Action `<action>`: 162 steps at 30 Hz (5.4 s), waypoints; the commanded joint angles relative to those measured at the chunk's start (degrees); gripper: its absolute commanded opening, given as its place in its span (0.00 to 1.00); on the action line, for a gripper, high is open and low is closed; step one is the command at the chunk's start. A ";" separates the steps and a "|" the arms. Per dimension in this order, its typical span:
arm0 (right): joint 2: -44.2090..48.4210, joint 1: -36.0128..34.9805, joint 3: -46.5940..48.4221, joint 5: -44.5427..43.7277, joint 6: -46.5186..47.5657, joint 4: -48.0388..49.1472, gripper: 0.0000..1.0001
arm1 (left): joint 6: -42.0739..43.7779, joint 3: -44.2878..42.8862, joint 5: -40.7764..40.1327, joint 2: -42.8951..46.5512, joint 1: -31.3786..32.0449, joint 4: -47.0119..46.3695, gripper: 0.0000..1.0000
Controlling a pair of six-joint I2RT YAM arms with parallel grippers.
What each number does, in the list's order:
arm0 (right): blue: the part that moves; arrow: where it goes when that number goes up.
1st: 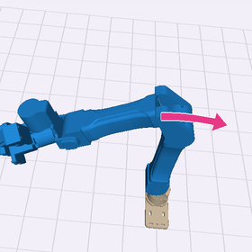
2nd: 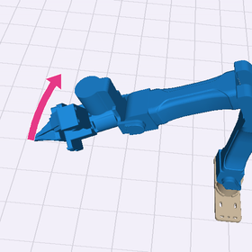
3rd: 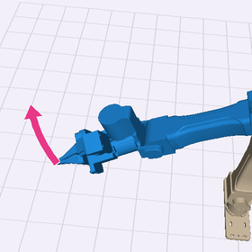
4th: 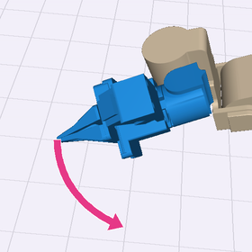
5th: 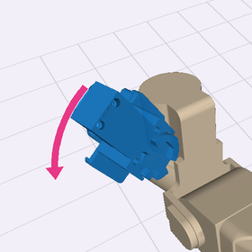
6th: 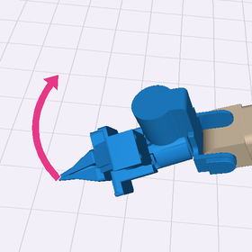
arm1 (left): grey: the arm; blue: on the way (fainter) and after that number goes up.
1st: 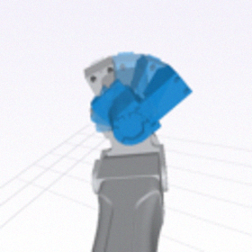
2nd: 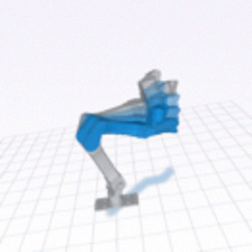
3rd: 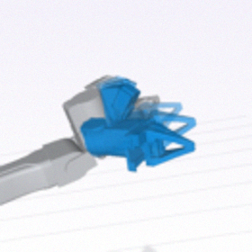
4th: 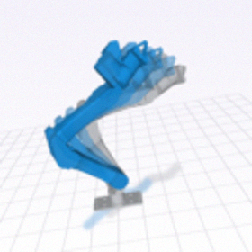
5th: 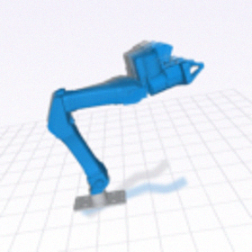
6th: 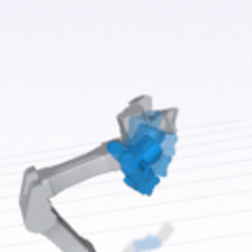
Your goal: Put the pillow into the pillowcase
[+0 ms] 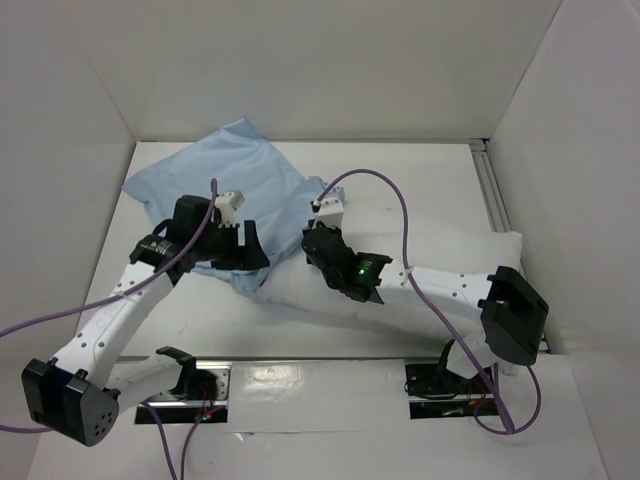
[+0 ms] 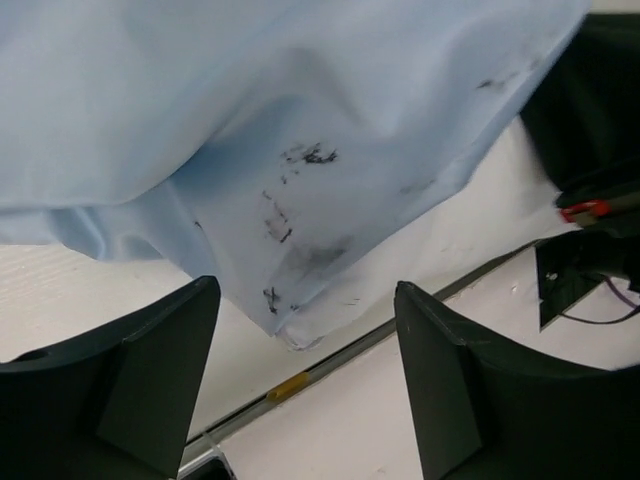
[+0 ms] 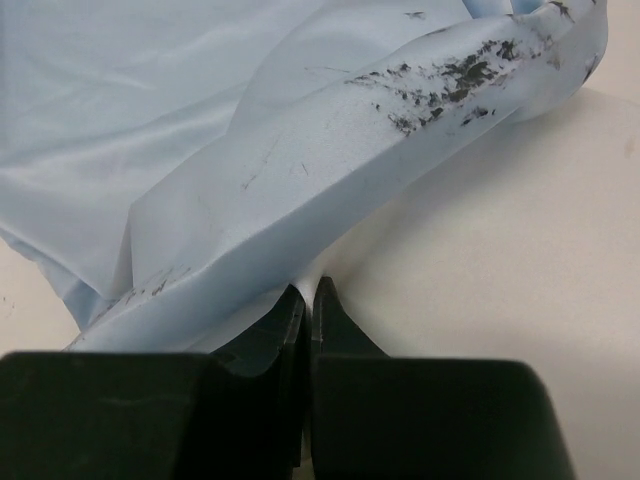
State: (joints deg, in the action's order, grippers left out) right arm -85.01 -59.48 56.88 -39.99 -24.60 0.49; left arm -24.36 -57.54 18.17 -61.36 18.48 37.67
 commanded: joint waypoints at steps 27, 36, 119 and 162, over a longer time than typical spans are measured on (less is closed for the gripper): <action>-3.93 0.86 6.64 -2.90 0.08 -1.54 0.00 | -3.24 5.17 6.08 -0.87 1.38 -6.84 0.00; -12.19 7.71 18.78 -2.38 -0.45 -9.46 0.00 | 0.88 -2.66 10.13 1.07 3.05 4.25 0.00; 2.13 12.82 2.53 19.86 -3.26 3.55 0.00 | 0.98 -45.02 -1.30 -44.36 3.93 1.79 0.84; 16.11 8.16 2.44 3.60 -1.25 -18.93 1.00 | -0.87 -69.65 6.13 -45.47 2.26 7.68 0.81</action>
State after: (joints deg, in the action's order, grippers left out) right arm -68.88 -50.92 57.54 -36.45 -27.20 -9.76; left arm -27.90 -126.80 33.89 -117.30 20.60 44.56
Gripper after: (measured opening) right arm 0.993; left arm 0.806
